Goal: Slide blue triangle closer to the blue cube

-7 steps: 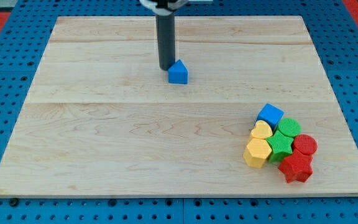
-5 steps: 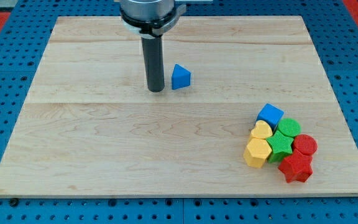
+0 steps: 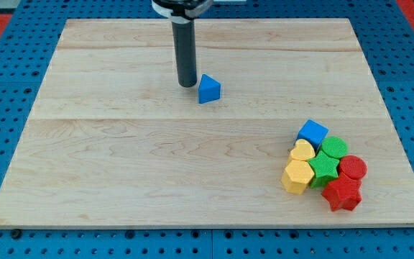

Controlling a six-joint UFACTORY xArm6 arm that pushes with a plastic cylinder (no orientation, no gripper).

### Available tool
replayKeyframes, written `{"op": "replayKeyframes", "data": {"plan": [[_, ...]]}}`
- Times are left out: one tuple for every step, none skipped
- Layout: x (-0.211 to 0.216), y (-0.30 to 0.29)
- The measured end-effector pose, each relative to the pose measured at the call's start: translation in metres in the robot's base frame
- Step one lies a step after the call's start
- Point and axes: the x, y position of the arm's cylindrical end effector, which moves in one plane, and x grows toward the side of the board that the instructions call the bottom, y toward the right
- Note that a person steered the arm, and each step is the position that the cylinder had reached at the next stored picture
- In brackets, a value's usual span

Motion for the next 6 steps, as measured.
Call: {"op": "replayKeyframes", "data": {"plan": [[0.01,0.035],[0.017,0.071],[0.017,0.099],[0.026,0.104],[0.03,0.091],[0.043,0.068]]}}
